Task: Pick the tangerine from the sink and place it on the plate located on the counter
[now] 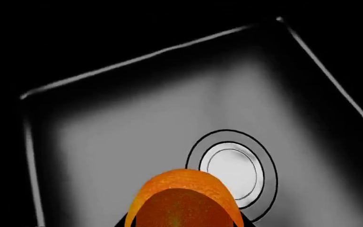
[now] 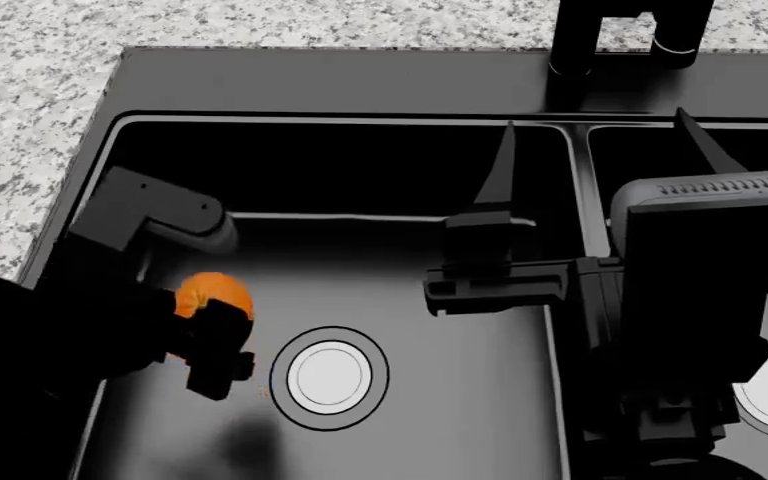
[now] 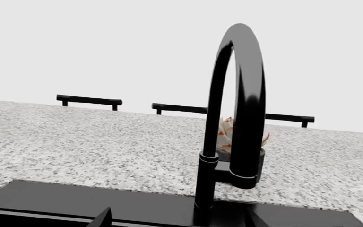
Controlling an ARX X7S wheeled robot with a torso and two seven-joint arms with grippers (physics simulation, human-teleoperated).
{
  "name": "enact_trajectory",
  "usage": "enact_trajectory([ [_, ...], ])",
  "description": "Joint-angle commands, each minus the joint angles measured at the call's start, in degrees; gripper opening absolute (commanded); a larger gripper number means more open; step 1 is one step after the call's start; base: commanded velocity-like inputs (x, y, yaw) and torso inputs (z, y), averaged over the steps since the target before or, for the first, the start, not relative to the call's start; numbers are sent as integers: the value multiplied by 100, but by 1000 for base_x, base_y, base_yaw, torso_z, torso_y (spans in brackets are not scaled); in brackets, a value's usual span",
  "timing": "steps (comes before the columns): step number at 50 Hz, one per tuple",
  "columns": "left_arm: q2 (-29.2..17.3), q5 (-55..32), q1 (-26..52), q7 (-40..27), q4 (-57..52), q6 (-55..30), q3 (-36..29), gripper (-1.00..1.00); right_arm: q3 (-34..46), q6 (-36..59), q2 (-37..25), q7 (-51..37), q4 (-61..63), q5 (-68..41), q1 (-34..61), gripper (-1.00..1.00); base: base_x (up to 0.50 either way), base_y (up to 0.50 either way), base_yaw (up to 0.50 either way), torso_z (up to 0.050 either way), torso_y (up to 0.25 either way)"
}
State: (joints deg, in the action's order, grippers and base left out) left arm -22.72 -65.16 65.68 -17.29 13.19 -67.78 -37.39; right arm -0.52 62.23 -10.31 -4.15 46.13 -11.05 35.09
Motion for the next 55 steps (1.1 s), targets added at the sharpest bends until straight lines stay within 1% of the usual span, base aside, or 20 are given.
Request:
enact_trajectory([
  [1, -297, -455, -4, -834, -1213, -117, 391, -100, -9, 30, 2, 6, -8, -1, 11, 100, 0, 0, 0, 0, 0],
  [15, -475, -785, 67, -1492, -2188, -259, 637, -100, 57, -28, -25, -48, -26, -24, -14, 100, 0, 0, 0, 0, 0],
  [24, -518, -940, 70, -1775, -2521, -234, 788, -100, 89, -36, -44, -81, -20, -45, -17, 100, 0, 0, 0, 0, 0],
  [31, -542, -997, 83, -1934, -2664, -287, 779, -100, 93, -39, -57, -102, -10, -69, -24, 100, 0, 0, 0, 0, 0],
  [35, -558, -997, 32, -1854, -2692, -162, 836, -100, 86, -38, -64, -112, -4, -85, -26, 100, 0, 0, 0, 0, 0],
  [41, -621, -810, 25, -1682, -2749, -60, 729, -100, 96, -53, -77, -128, -13, -102, -29, 100, 0, 0, 0, 0, 13],
  [55, -620, -868, 49, -1673, -2714, -68, 695, -100, 95, -73, -98, -165, -42, -149, -21, 100, 1, 0, 0, -22, 238],
])
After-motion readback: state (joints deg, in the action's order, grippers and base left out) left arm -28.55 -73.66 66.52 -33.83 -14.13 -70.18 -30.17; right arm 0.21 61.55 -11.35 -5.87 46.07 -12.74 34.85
